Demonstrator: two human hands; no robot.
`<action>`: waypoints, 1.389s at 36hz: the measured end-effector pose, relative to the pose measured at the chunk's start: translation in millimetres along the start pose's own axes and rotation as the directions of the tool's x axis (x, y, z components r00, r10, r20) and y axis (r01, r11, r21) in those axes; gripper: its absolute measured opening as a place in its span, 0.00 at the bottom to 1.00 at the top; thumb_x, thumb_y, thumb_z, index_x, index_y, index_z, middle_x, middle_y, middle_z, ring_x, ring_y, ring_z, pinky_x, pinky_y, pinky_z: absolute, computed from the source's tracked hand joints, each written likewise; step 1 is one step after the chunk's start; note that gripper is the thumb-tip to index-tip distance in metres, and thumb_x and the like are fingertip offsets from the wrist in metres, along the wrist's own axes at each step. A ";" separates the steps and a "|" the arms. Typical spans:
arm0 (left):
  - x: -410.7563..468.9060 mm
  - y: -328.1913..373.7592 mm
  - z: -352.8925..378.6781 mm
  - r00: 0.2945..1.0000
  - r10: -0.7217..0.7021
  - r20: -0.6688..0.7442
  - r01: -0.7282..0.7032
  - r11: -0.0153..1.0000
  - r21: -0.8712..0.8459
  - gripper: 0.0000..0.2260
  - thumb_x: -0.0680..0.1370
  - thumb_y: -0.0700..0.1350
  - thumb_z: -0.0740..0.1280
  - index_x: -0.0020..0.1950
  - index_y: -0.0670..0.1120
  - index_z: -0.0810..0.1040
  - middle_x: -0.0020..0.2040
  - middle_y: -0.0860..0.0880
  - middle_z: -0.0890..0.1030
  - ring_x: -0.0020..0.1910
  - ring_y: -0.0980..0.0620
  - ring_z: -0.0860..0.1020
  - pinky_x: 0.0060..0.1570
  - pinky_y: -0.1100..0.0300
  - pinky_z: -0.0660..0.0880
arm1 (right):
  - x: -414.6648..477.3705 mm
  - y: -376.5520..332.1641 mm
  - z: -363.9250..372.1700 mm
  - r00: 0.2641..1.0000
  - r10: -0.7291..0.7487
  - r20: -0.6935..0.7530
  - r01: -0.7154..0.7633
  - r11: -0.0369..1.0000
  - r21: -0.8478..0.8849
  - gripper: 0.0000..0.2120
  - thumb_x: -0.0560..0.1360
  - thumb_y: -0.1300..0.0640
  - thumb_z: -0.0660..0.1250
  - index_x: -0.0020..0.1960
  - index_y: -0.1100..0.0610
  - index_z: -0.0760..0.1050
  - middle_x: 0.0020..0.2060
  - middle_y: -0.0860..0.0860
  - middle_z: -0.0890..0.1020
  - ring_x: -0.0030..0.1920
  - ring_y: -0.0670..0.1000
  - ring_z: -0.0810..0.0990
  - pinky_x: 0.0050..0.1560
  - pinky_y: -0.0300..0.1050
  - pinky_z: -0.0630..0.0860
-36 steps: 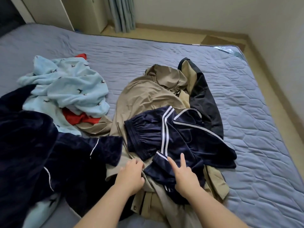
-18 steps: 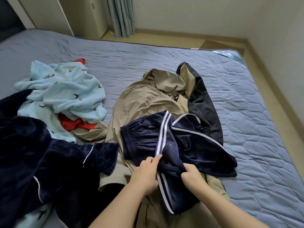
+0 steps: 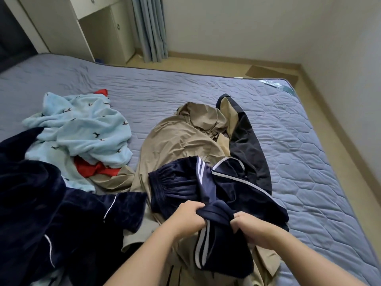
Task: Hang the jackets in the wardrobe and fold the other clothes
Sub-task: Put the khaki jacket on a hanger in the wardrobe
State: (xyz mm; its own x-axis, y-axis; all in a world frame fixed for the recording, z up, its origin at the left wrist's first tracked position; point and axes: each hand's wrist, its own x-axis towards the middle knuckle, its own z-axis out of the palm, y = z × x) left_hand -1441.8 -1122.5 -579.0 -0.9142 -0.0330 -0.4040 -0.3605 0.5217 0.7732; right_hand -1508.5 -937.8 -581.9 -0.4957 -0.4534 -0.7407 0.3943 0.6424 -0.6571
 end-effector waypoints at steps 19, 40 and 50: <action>51.5 -63.1 -15.7 0.837 -0.387 -0.387 0.470 0.870 0.148 0.34 0.74 0.46 0.66 0.76 0.48 0.53 0.76 0.42 0.53 0.74 0.41 0.56 0.70 0.50 0.61 | 90.7 8.9 32.2 0.973 -0.186 -0.136 0.075 0.812 -0.579 0.39 0.71 0.53 0.70 0.75 0.38 0.54 0.77 0.57 0.42 0.73 0.58 0.64 0.68 0.44 0.66; 75.0 -82.4 -24.4 0.867 -0.415 -0.275 0.289 0.870 -0.400 0.12 0.69 0.33 0.65 0.44 0.49 0.76 0.40 0.44 0.81 0.39 0.45 0.79 0.40 0.57 0.76 | 92.8 25.0 48.2 0.991 -0.078 -0.108 -0.027 0.676 -0.736 0.21 0.72 0.58 0.58 0.65 0.50 0.69 0.63 0.50 0.75 0.62 0.55 0.75 0.57 0.46 0.72; 22.1 12.5 -56.3 0.986 0.080 -0.149 -0.124 0.940 -0.318 0.24 0.62 0.35 0.57 0.47 0.57 0.81 0.45 0.52 0.85 0.49 0.54 0.82 0.53 0.56 0.79 | 37.2 -32.7 15.4 0.851 -0.289 -0.439 0.059 0.882 -0.467 0.53 0.64 0.47 0.74 0.78 0.48 0.44 0.75 0.50 0.54 0.73 0.55 0.58 0.69 0.50 0.64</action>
State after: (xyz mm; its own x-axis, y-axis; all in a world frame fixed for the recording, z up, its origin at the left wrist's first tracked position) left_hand -1476.9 -1164.6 -550.8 -0.9574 -0.1176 -0.2635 -0.2841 0.2232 0.9324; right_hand -1527.9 -985.2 -590.1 -0.8755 -0.3002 -0.3786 -0.0425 0.8283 -0.5587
